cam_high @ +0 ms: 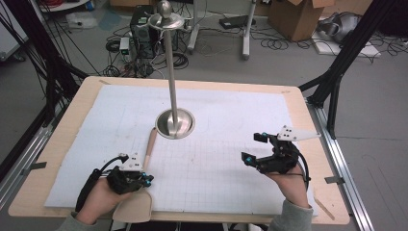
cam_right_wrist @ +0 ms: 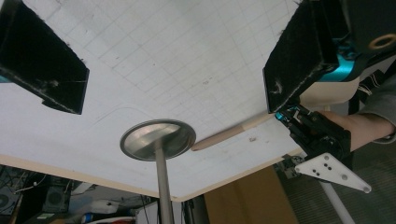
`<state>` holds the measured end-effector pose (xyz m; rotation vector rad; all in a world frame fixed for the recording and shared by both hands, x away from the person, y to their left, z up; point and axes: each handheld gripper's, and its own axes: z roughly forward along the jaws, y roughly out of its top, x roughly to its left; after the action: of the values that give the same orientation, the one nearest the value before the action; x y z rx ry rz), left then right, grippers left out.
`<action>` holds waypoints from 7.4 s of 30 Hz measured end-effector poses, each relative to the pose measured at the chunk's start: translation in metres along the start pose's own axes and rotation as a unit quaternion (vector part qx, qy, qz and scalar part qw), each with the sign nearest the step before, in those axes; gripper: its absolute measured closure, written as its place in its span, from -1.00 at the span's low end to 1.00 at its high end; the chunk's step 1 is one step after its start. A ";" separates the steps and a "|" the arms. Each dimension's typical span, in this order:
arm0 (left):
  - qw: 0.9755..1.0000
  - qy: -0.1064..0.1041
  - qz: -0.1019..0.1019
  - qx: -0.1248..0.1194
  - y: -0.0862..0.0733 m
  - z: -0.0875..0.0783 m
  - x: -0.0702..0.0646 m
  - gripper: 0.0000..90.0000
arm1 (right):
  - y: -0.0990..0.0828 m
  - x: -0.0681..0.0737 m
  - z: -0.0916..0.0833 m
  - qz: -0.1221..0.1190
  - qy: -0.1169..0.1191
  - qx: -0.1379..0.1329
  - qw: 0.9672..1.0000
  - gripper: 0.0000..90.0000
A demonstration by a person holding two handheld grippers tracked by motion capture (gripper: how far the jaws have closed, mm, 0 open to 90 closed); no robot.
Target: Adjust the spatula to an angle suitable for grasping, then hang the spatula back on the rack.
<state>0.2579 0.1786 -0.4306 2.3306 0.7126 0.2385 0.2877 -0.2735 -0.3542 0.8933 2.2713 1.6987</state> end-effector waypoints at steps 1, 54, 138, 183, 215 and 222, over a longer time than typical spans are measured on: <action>1.000 0.004 0.006 0.005 0.001 0.000 -0.001 0.99 | 0.000 0.000 0.000 -0.001 0.000 0.001 1.000 -0.86; 0.993 0.081 -0.086 0.027 -0.060 -0.061 0.057 0.99 | -0.001 0.001 0.009 0.000 0.002 0.017 1.000 -0.86; 0.976 0.119 -0.129 -0.128 -0.053 -0.101 0.081 -0.66 | -0.004 -0.003 -0.001 0.007 -0.006 0.011 1.000 -0.86; 0.984 0.099 -0.138 -0.050 -0.057 -0.067 0.083 -0.07 | -0.005 -0.002 0.000 0.009 -0.006 0.019 1.000 -0.86; 0.983 0.110 -0.147 -0.004 -0.059 -0.053 0.082 0.48 | -0.006 -0.002 -0.003 0.020 -0.005 0.014 1.000 -0.86; 0.983 0.116 -0.142 0.001 -0.059 -0.053 0.082 0.54 | -0.006 -0.002 -0.003 0.019 -0.004 0.014 1.000 -0.86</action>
<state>0.2825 0.2900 -0.4316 2.1894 1.1483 0.3834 0.2858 -0.2782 -0.3587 0.9539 2.2931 1.6796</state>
